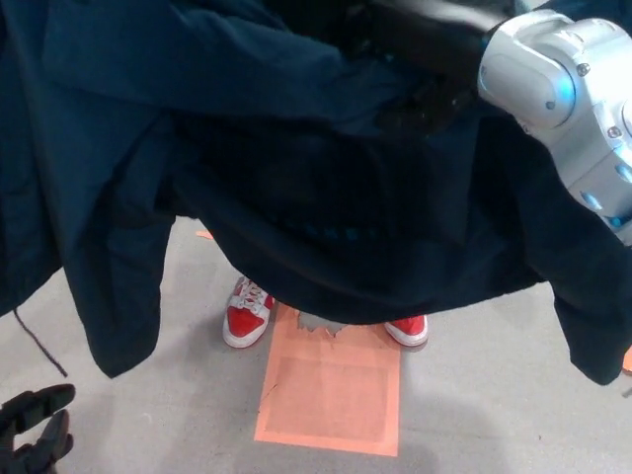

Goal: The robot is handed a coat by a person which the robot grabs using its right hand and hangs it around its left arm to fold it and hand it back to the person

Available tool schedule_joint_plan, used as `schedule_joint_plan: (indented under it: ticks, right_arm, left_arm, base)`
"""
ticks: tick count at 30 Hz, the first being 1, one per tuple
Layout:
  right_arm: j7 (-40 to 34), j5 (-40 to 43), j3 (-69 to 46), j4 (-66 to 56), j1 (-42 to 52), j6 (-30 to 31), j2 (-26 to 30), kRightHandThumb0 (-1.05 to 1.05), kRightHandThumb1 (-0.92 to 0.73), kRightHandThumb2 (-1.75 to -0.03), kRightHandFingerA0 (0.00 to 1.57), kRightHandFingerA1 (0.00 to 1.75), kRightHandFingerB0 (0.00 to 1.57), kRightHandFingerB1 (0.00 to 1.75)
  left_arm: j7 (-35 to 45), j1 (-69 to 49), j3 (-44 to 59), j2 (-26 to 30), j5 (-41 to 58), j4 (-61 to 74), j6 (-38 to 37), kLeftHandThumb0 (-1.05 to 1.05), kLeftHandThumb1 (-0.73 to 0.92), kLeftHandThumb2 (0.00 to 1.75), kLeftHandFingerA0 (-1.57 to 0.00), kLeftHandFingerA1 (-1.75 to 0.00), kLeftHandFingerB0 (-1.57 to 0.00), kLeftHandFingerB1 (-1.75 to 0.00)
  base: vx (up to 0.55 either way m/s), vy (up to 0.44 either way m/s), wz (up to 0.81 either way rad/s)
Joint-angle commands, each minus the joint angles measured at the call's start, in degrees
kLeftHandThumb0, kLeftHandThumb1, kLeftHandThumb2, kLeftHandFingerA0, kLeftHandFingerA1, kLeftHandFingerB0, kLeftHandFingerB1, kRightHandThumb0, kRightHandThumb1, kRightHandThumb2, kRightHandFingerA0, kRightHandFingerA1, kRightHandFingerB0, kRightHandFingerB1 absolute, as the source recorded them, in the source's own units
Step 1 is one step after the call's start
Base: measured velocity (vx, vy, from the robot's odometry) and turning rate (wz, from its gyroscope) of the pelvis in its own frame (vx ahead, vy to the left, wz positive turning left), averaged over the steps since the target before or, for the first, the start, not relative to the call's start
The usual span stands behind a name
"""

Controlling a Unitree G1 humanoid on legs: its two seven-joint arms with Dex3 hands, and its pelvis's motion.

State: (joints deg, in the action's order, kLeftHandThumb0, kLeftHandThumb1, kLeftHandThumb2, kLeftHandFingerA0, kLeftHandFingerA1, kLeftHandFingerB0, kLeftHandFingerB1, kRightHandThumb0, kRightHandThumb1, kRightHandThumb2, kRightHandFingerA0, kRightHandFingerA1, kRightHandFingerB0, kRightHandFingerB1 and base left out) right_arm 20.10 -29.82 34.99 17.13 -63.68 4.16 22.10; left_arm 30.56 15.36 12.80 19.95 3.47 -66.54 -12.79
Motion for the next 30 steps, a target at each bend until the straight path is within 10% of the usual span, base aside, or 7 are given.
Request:
schedule_joint_plan:
  ticks: [1,6,13,14,19,20,30]
  right_arm:
    - [-15.57,-5.53,-2.58,6.30,0.75,-8.87,-1.19,-0.12,-0.61,-0.58,0.74,1.75,0.55,1.64]
    - [-19.32,-7.42,-3.12,13.09,-4.11,-10.32,-1.24,-0.12,-0.57,-0.54,0.80,1.67,0.85,0.92]
    - [-21.69,-6.95,-4.47,24.28,-11.62,-12.92,-2.56,-0.10,-0.64,-0.57,0.74,1.75,0.53,1.59]
    - [-22.65,-6.98,-4.70,28.00,-14.96,-14.31,-2.83,-0.17,-0.57,-0.61,0.80,1.50,0.79,0.90]
    - [-24.34,-4.77,-7.90,35.59,-23.60,-14.03,-4.50,-0.14,-0.67,-0.56,0.76,1.75,0.65,1.36]
    - [-24.16,-3.78,-9.18,37.22,-26.15,-13.31,-4.96,-0.12,-0.61,-0.56,0.83,1.68,0.79,1.19]
    - [-25.94,-1.74,-15.25,48.90,-41.52,-14.20,-6.84,-0.08,-0.63,-0.59,0.81,1.75,0.64,1.59]
  left_arm:
    - [2.91,-0.22,-0.26,-0.18,1.42,2.31,-1.17,-0.72,0.65,1.00,-0.04,-0.39,-0.04,-0.39]
    - [6.28,-1.31,-1.10,-0.95,1.85,5.57,-3.45,-0.37,0.52,1.07,0.00,-0.48,0.00,-0.48]
    - [10.43,-6.43,-2.87,-3.51,4.23,19.38,-2.14,-0.68,0.83,0.65,-0.21,-0.34,-0.17,-0.32]
    - [11.35,-7.48,-3.25,-3.64,4.98,22.49,-0.48,-0.36,0.55,1.09,0.00,-0.48,0.00,-0.48]
    - [11.11,-7.79,-3.74,-3.60,5.31,25.98,2.22,-0.35,0.57,1.11,0.00,-0.48,0.00,-0.48]
    - [11.08,-8.00,-3.60,-3.74,5.64,26.60,2.70,-0.66,0.84,0.65,-0.21,-0.33,-0.16,-0.31]
    - [12.32,-8.52,-4.54,-3.83,6.71,30.49,5.89,-0.35,0.56,1.09,0.00,-0.48,0.00,-0.47]
  base:
    - [0.00,0.000,0.00]
    - [0.00,0.000,0.00]
    - [0.00,0.000,0.00]
    - [0.00,0.000,0.00]
    - [0.00,0.000,0.00]
    - [0.00,0.000,0.00]
    - [0.00,0.000,0.00]
